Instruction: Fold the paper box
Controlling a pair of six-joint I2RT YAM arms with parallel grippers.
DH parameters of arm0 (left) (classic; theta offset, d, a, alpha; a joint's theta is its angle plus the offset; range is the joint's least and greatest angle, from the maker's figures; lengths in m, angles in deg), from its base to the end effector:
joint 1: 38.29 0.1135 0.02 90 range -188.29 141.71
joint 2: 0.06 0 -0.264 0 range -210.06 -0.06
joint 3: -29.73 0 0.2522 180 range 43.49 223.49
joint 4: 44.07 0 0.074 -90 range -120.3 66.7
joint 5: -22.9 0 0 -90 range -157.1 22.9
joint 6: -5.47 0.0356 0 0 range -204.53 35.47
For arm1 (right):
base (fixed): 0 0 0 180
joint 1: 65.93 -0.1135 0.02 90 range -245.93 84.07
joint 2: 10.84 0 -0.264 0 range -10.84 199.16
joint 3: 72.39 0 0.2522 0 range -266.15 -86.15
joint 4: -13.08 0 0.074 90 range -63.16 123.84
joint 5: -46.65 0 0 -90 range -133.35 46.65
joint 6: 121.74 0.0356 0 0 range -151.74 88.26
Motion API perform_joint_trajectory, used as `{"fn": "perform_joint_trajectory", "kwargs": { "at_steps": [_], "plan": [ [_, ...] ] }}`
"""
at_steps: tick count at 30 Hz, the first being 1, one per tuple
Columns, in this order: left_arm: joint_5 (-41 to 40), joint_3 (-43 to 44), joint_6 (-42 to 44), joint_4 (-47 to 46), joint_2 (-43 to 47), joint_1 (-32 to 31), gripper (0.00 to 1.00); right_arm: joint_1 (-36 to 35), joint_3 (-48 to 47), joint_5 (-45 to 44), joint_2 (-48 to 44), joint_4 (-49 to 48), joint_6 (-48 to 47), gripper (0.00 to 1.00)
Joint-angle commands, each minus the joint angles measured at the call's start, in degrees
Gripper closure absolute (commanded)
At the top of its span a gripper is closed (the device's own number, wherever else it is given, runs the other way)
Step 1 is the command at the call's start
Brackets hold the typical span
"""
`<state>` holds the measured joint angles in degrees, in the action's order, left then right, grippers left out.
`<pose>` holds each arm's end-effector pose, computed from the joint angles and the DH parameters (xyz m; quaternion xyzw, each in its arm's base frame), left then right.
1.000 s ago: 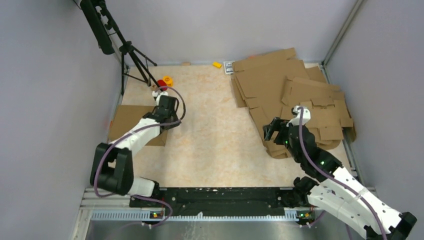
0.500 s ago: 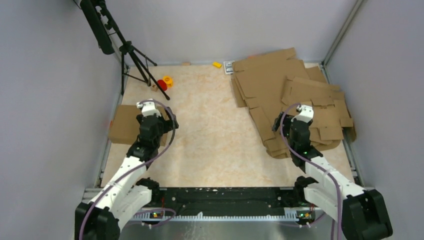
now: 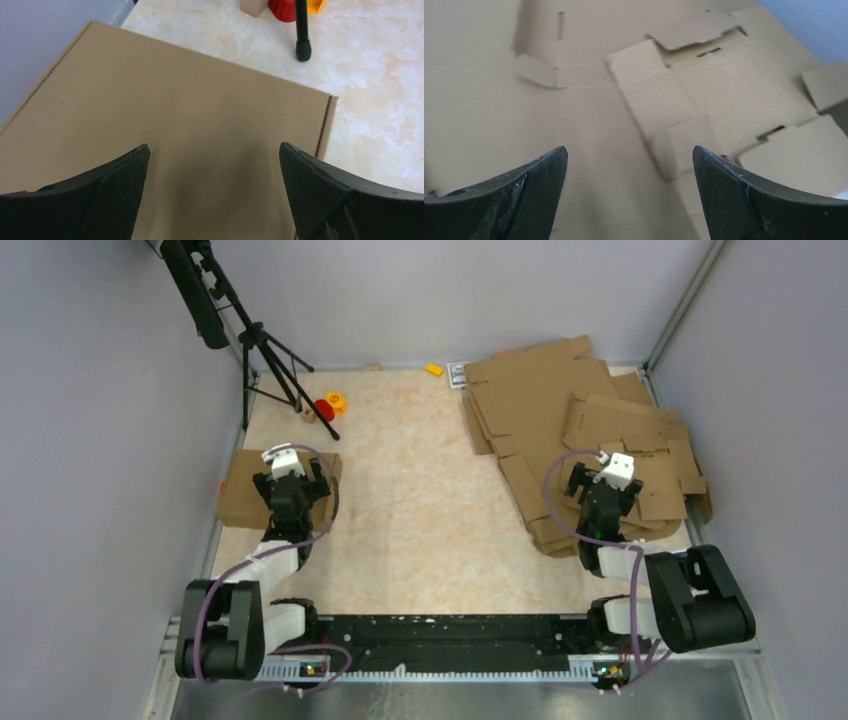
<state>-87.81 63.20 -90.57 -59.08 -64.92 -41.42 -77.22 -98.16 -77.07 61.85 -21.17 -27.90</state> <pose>0.2264 0.0002 0.1909 -0.1277 0.7846 0.0963 0.5990 0.2145 0.0227 0.1586 0.1323 0.7574 -0.1458 0.6225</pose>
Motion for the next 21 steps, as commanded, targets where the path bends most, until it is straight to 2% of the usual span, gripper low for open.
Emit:
{"fn": "perform_joint_trajectory", "kwargs": {
  "at_steps": [1,2,4,6,7,8,10,13,17,21],
  "plan": [
    [9.84,-6.18,1.63,-25.76,-6.05,4.33,0.02,7.64,2.71,7.59,3.01,-16.41,3.12,0.06],
    [11.56,-5.64,2.05,-28.06,-8.28,4.68,0.03,8.01,2.51,8.25,4.86,-18.39,2.94,0.06],
    [12.52,-1.99,2.48,-22.33,-10.9,4.82,0.06,8.11,0.44,14.36,7.05,-15.89,1.14,0.06],
    [11.16,-2.32,2.4,-28.5,-17.72,4.98,0.06,8.23,1.99,19.8,11.04,-23.88,-1.81,0.06],
    [11.01,-2.74,3.53,-35.92,-20.5,5.09,0.08,8.29,2.16,20.07,10.97,-23.01,-1.98,0.06],
    [11.35,-2.48,3.15,-32.83,-19.6,5.09,0.07,8.28,1.47,19.17,10.21,-20.43,-1.07,0.06],
    [10.99,-0.48,2.19,-25.49,-17.51,5.15,0.06,8.26,1.75,18.84,10.99,-22.56,-1.38,0.06],
    [10.8,-3.27,3.68,-35.36,-19.97,5.08,0.01,8.24,1.66,18.94,10.9,-22.08,-1.35,0.06],
    [10.69,-1.41,3.0,-29.2,-18.68,5.07,0.01,8.2,1.72,18.89,10.87,-22.35,-1.51,0.05],
    [10.69,-1.55,2.97,-29.47,-18.71,5.05,0.01,7.96,1.73,18.62,10.89,-22.21,-1.57,0.04]
  ]
}}
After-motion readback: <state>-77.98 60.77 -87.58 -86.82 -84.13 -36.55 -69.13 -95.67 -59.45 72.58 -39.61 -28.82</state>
